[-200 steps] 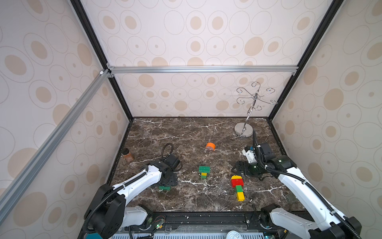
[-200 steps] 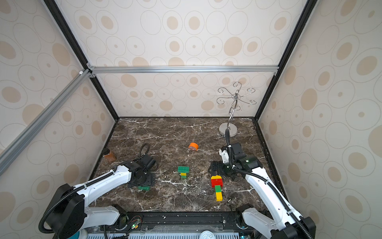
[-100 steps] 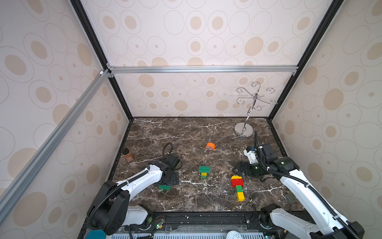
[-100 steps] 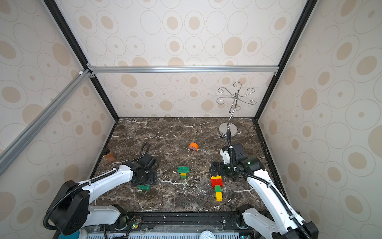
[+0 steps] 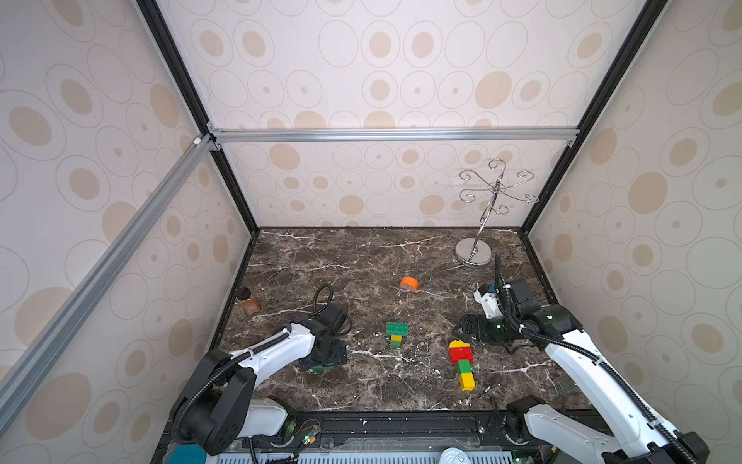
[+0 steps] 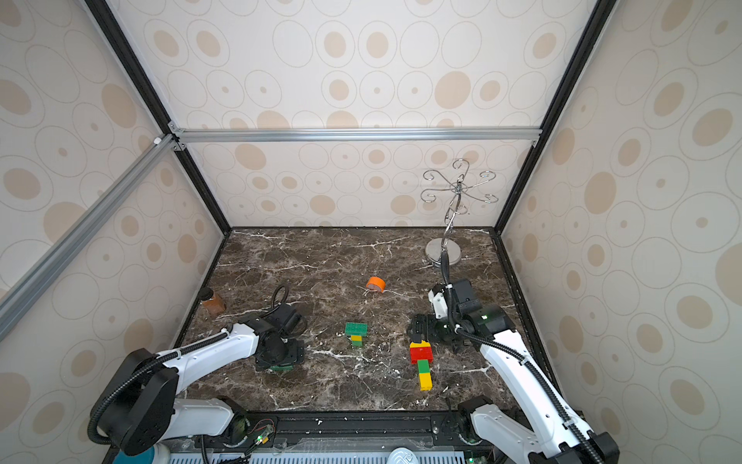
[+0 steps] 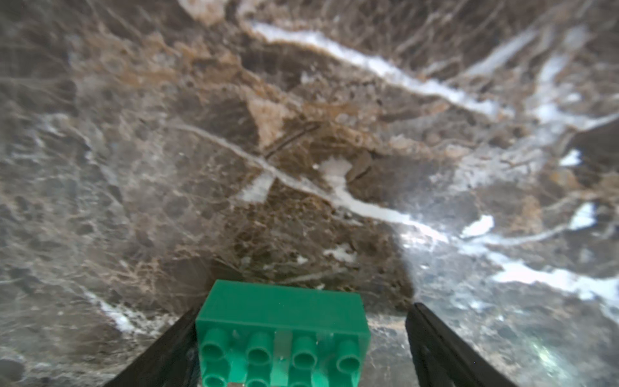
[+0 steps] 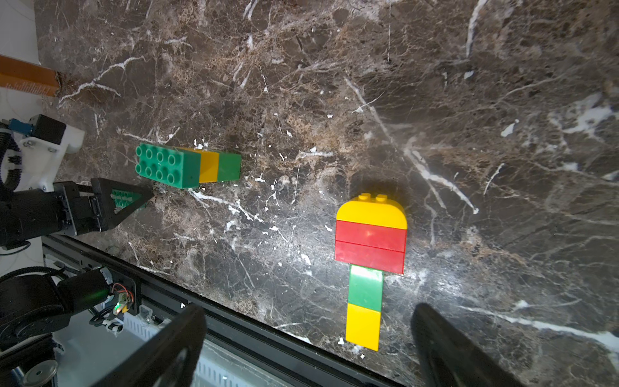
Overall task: Assemble an ice cream with lego
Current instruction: Pick up the lego brick from the center of the board.
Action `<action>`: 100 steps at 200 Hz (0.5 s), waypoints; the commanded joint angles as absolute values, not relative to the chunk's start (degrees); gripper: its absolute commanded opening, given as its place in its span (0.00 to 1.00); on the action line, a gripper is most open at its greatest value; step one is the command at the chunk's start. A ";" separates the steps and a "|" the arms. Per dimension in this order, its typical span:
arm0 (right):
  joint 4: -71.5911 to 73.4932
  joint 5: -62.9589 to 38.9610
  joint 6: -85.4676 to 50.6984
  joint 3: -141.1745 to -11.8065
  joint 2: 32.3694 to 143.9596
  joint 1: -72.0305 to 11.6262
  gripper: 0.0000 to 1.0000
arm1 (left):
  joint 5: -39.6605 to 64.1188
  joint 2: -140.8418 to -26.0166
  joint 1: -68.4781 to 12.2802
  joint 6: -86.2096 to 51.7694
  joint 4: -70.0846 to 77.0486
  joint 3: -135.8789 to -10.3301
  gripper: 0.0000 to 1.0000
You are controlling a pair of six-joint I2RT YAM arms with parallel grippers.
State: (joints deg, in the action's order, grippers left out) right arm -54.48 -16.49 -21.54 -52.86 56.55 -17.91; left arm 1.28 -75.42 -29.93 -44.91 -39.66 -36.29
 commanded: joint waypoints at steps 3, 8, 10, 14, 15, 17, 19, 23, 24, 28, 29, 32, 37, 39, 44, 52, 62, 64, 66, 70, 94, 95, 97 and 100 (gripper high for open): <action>-55.07 -16.45 -20.95 -53.70 56.50 -17.45 0.98 | 3.99 -73.50 -29.96 -47.37 -38.78 -35.10 0.90; -54.94 -16.64 -21.00 -53.70 56.64 -17.48 0.99 | 3.75 -73.45 -29.97 -47.41 -38.92 -34.96 0.90; -54.87 -16.73 -21.01 -53.70 56.74 -17.49 0.98 | 3.66 -73.40 -30.01 -47.45 -38.93 -34.98 0.90; -54.72 -16.84 -21.04 -53.70 56.84 -17.49 0.98 | 3.61 -73.39 -30.05 -47.38 -38.97 -34.97 0.90; -54.69 -16.90 -21.07 -53.70 56.85 -17.49 0.98 | 3.61 -73.39 -30.05 -47.38 -38.91 -34.98 0.89; -54.67 -16.97 -21.02 -53.70 56.93 -17.49 0.99 | 3.60 -73.43 -30.10 -47.31 -38.82 -34.91 0.89; -54.60 -17.07 -21.03 -53.70 56.95 -17.49 0.99 | 3.60 -73.40 -30.11 -47.29 -38.77 -34.90 0.89; -54.52 -17.20 -21.01 -53.75 57.04 -17.39 0.98 | 3.54 -73.43 -30.14 -47.29 -38.76 -34.89 0.89; -54.50 -17.21 -21.01 -53.72 57.04 -17.44 0.98 | 3.48 -73.41 -30.15 -47.29 -38.76 -34.89 0.89; -54.49 -17.29 -21.01 -53.78 57.12 -17.49 0.98 | 3.29 -73.52 -30.15 -47.29 -38.89 -34.89 0.89; -54.49 -17.30 -20.96 -53.79 57.12 -17.40 0.98 | 3.23 -73.54 -30.15 -47.29 -38.95 -34.89 0.89; -54.49 -17.27 -20.92 -53.85 57.17 -17.48 0.98 | 3.03 -73.50 -30.15 -47.27 -39.06 -34.94 0.89; -54.57 -17.31 -20.91 -53.95 57.21 -17.49 0.98 | 2.76 -73.55 -30.15 -47.28 -39.26 -34.95 0.88; -54.58 -17.31 -20.92 -53.96 57.22 -17.47 0.98 | 2.69 -73.63 -30.17 -47.28 -39.28 -34.97 0.88; -54.66 -17.31 -20.83 -54.03 57.22 -17.52 0.98 | 2.56 -73.67 -30.22 -47.33 -39.46 -34.94 0.88; -54.67 -17.31 -20.83 -54.05 57.06 -17.49 0.99 | 2.31 -73.85 -30.24 -47.63 -39.72 -35.05 0.88; -54.62 -17.31 -20.83 -53.92 57.00 -17.48 0.99 | 2.29 -74.12 -30.23 -48.13 -39.90 -35.23 0.89; -54.63 -17.31 -20.83 -53.95 57.03 -17.47 0.98 | 2.22 -74.10 -30.19 -48.31 -39.97 -35.24 0.89; -54.59 -17.31 -20.87 -53.96 57.04 -17.48 0.99 | 2.20 -74.14 -30.22 -48.42 -40.07 -35.31 0.89; -54.58 -17.31 -20.92 -53.96 57.08 -17.49 0.98 | 2.12 -74.26 -30.23 -48.77 -40.08 -35.46 0.89; -54.58 -17.40 -20.92 -53.88 57.00 -17.50 0.98 | 2.33 -75.19 -30.16 -49.68 -40.87 -36.83 0.88; -54.58 -17.40 -20.92 -53.88 57.02 -17.49 0.99 | 2.31 -75.30 -30.20 -49.71 -40.91 -36.91 0.87; -54.58 -17.40 -20.92 -53.92 56.97 -17.49 0.99 | 2.22 -75.45 -30.20 -49.74 -41.12 -37.09 0.87; -54.58 -17.40 -20.85 -53.95 56.96 -17.49 0.99 | 2.16 -75.66 -30.19 -49.79 -41.40 -37.38 0.87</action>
